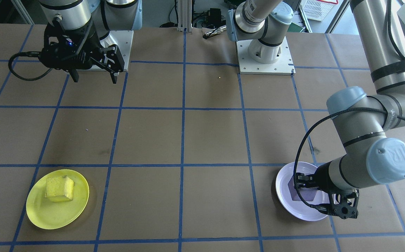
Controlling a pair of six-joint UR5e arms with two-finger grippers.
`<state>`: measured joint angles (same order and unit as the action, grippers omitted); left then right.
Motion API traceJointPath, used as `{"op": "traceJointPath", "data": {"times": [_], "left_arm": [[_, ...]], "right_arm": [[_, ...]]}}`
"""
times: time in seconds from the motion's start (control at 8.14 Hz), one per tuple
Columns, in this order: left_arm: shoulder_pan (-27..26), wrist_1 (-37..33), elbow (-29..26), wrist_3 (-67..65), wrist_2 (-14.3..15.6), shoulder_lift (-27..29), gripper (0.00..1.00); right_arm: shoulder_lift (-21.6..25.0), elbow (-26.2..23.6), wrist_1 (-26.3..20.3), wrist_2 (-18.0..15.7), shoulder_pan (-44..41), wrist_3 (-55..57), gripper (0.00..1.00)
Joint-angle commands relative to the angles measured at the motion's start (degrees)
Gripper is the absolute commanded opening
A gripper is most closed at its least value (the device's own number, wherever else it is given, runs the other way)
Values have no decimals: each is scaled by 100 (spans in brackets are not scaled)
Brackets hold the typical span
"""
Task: Sort blocks by color into plates
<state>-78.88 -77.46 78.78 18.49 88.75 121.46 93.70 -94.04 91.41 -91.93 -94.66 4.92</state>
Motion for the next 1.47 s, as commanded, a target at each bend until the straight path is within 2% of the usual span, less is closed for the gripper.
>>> {"op": "traceJointPath", "data": {"times": [0.0,0.12,0.25,0.37,0.61,0.98,1.23,1.35], "left_arm": [[136,99,-135,120,264,343,1],[136,91,-135,111,265,361,71],[128,-5,-126,85,283,283,100],[119,-32,-74,85,292,195,100],[128,-523,-152,-64,301,-59,100],[23,-1339,-135,-931,292,-1199,100],[-56,-1560,-73,-1058,292,-1877,100],[-301,-1649,-73,-1319,309,-2133,100]], "right_arm": [[8,0,0,0,0,9,100],[8,0,0,9,0,9,100],[8,0,-9,9,0,17,100],[8,0,-9,9,0,18,100],[8,0,-18,9,0,17,100],[8,-9,-26,9,0,9,100],[8,-9,-26,9,0,18,100],[8,-9,-35,9,0,18,100]]}}
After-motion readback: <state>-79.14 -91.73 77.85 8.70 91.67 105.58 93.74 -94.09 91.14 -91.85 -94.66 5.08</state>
